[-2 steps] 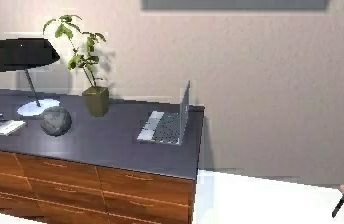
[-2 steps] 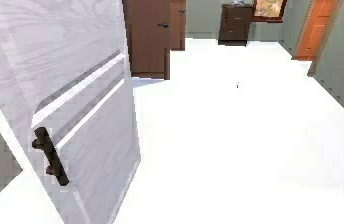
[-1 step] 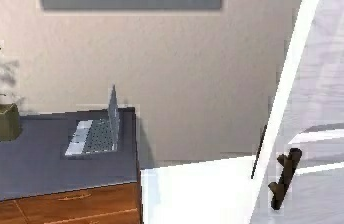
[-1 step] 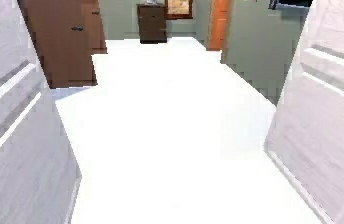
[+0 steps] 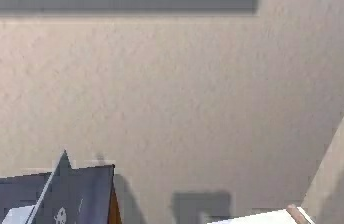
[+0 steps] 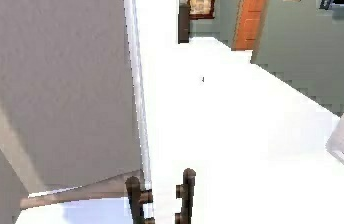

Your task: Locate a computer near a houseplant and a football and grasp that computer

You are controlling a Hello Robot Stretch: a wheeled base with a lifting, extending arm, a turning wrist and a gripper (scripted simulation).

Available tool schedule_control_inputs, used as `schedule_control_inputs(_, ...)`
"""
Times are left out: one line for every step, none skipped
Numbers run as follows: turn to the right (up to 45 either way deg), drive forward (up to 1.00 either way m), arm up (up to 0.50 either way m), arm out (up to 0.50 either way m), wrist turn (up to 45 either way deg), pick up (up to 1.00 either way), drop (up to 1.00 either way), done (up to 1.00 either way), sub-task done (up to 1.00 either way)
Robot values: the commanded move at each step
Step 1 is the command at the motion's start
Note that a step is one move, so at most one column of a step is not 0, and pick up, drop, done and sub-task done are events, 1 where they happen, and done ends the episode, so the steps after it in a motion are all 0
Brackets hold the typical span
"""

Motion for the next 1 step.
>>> schedule_control_inputs(-45.0, 0.0, 0.0, 0.0, 0.0, 0.0, 0.0, 0.0, 0.0)
